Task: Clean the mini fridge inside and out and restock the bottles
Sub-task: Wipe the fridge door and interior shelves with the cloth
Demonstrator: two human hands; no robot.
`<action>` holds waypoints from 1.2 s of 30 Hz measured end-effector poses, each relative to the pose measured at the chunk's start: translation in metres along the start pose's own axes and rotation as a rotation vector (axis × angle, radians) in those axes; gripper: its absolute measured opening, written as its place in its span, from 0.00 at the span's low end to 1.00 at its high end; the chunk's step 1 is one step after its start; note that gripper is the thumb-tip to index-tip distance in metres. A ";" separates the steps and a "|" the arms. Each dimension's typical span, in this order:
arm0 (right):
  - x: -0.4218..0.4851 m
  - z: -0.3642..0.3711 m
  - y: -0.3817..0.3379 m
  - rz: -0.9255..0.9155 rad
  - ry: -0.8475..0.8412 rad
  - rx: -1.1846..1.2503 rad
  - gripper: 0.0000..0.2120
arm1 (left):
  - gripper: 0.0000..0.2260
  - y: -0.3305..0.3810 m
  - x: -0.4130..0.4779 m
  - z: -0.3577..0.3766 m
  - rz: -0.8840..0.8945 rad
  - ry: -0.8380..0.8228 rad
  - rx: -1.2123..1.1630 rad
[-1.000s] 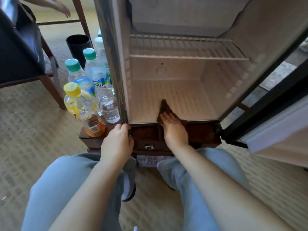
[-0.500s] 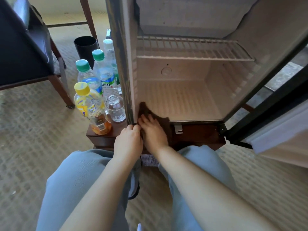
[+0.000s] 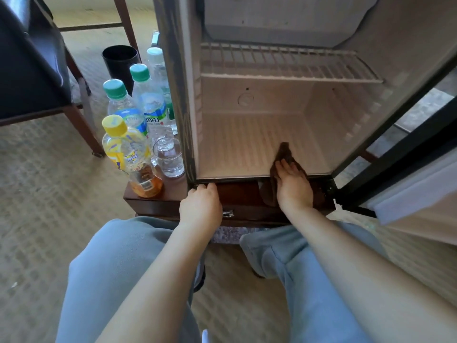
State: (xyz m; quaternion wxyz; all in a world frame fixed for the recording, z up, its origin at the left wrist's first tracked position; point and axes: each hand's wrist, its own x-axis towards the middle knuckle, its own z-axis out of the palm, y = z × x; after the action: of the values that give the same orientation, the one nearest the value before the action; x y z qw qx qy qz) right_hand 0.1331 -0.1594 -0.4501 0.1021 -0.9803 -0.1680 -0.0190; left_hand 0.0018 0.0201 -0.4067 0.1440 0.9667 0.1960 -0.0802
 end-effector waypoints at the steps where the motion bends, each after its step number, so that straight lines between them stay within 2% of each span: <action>1: 0.001 0.003 -0.012 0.010 0.002 -0.025 0.24 | 0.15 0.000 -0.001 0.000 -0.022 -0.022 0.016; 3: 0.001 0.012 -0.044 -0.038 0.014 -0.043 0.26 | 0.13 -0.001 -0.002 0.000 -0.050 -0.033 0.033; 8: -0.008 0.038 -0.126 -0.357 0.048 0.086 0.22 | 0.12 -0.009 -0.007 0.001 -0.021 0.012 0.013; 14: 0.009 0.033 -0.107 -0.549 0.158 0.339 0.14 | 0.11 -0.021 -0.004 -0.001 -0.013 0.076 -0.024; 20: 0.005 0.026 -0.050 -0.470 0.261 0.368 0.12 | 0.13 -0.034 0.007 -0.006 0.014 0.056 -0.098; 23: 0.009 0.022 -0.058 -0.421 0.241 0.387 0.10 | 0.12 -0.043 0.005 -0.005 0.014 0.050 -0.075; 26: 0.012 0.028 -0.102 -0.488 0.183 0.382 0.10 | 0.10 -0.056 -0.002 -0.003 -0.021 0.009 -0.034; 29: 0.008 0.038 -0.134 -0.485 0.199 0.374 0.13 | 0.10 -0.067 -0.003 -0.001 -0.047 -0.028 -0.030; 31: 0.007 0.039 -0.137 -0.465 0.222 0.336 0.15 | 0.11 -0.070 -0.003 -0.002 -0.051 -0.039 -0.023; 36: 0.013 0.036 -0.104 -0.613 0.197 0.156 0.18 | 0.09 -0.058 0.001 -0.004 0.011 -0.021 -0.057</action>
State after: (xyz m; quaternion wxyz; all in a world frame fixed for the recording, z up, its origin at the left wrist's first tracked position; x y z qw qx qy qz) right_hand 0.1108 -0.0515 -0.4639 0.1823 -0.8667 -0.4455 -0.1308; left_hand -0.0202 0.0725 -0.4173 0.1741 0.9623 0.1912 -0.0839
